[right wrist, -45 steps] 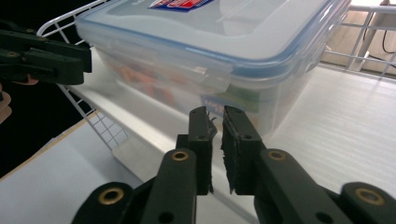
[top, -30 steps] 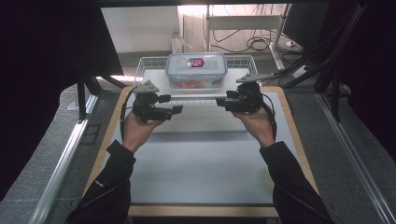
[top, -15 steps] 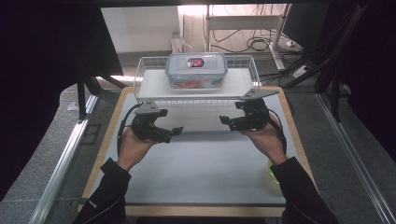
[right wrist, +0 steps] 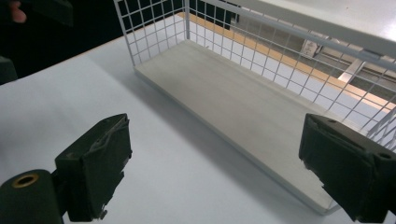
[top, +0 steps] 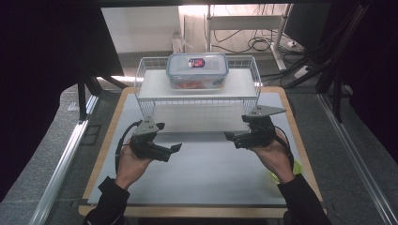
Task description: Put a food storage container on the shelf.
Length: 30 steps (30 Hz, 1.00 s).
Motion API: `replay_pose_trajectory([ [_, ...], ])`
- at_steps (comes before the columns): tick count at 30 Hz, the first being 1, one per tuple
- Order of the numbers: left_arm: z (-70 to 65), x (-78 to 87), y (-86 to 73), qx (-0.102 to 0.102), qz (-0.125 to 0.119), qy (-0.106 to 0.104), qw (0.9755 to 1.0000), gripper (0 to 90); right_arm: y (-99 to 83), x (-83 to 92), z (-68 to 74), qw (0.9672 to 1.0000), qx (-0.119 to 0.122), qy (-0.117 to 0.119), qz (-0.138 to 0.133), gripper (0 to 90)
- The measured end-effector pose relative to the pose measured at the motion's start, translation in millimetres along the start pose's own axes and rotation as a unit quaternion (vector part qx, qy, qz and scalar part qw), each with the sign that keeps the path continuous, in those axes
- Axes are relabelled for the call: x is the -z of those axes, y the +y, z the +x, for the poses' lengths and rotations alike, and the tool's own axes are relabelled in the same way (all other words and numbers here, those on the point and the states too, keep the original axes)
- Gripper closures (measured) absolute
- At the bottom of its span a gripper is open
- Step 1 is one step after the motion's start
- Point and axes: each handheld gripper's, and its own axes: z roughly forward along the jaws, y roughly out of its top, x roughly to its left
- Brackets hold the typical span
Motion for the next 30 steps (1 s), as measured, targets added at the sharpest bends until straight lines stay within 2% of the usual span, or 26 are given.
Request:
replay_pose_trajectory([
  [6,-15.0,4.5,-13.8,-0.012,-0.003,0.002,0.9999,3.3,-11.8,8.6,8.4,0.9999,0.002,-0.002,-0.012,6.0],
  [8,-19.1,4.8,-19.6,-0.011,-0.004,0.002,0.9999,3.3,-16.7,9.3,10.1,1.0,0.004,-0.002,-0.004,6.0],
  [10,-22.1,4.3,-25.8,-0.015,0.002,0.007,0.9999,3.3,-24.5,9.5,11.6,0.9999,0.012,-0.005,0.0,6.0],
  [13,-24.7,3.0,-34.4,-0.023,0.014,0.015,0.9995,2.8,-34.7,9.2,11.8,1.0,0.009,-0.002,0.0,5.8],
  [17,-26.4,3.9,-46.0,-0.008,0.004,0.018,0.9998,1.9,-50.2,8.1,11.8,1.0,-0.007,0.004,-0.002,5.3],
  [21,-30.8,4.1,-57.5,-0.004,-0.004,0.024,0.9997,0.8,-60.1,8.6,14.4,1.0,0.003,-0.005,0.002,5.5],
  [27,-37.6,3.2,-79.6,-0.01,0.003,0.037,0.9992,0.6,-80.8,9.7,21.9,1.0,-0.008,0.002,0.004,5.5],
  [30,-40.2,3.5,-89.6,-0.001,0.011,0.035,0.9993,0.7,-90.9,12.0,23.9,0.9999,-0.007,-0.011,0.001,5.2],
])
